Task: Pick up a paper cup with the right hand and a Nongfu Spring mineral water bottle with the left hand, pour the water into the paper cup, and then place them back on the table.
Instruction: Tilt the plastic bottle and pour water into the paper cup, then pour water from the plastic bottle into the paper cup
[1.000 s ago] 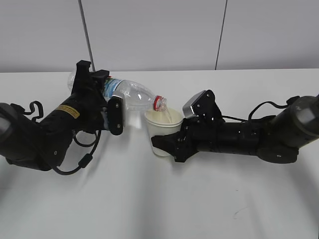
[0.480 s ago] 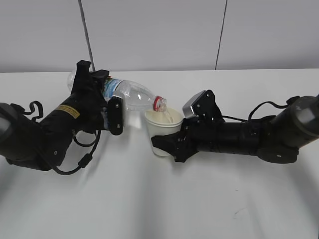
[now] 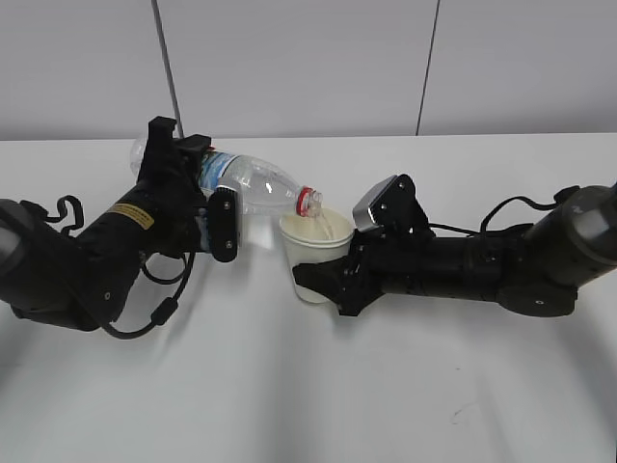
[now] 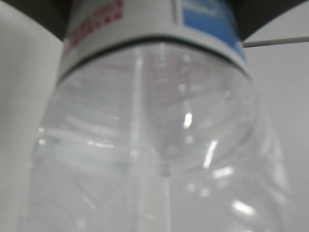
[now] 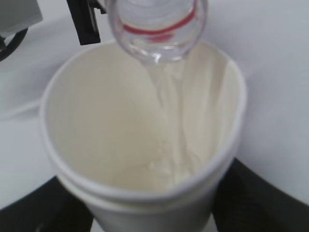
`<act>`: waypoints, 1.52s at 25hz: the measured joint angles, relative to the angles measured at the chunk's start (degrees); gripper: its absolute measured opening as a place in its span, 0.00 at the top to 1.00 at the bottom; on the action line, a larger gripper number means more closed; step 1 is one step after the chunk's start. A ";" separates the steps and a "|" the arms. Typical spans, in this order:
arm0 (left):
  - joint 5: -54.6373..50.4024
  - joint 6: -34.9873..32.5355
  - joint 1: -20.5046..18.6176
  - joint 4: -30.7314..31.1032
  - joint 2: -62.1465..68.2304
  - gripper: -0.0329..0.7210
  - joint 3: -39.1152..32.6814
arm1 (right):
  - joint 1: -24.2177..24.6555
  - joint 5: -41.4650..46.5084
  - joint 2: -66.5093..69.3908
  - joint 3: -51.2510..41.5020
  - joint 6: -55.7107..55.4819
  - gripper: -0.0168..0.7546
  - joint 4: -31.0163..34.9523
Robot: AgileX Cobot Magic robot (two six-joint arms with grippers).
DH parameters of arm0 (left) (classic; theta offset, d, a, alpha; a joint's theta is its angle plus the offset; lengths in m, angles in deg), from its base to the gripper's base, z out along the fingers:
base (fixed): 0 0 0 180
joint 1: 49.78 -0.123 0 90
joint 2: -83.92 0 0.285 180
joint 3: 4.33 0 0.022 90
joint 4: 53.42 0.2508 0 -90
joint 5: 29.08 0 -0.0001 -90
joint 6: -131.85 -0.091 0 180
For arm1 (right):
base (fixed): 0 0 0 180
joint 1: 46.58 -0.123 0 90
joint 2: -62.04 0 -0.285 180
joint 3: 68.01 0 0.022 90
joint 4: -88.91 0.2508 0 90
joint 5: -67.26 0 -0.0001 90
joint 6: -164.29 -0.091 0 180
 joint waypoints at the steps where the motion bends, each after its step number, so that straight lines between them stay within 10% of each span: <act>1: 0.00 0.00 0.00 -0.05 0.00 0.46 0.00 | 0.00 0.00 0.00 0.00 0.20 0.35 0.00; 38: 0.05 -0.88 0.00 -0.10 -0.02 0.46 0.00 | 0.00 0.31 0.00 0.00 4.99 0.35 1.23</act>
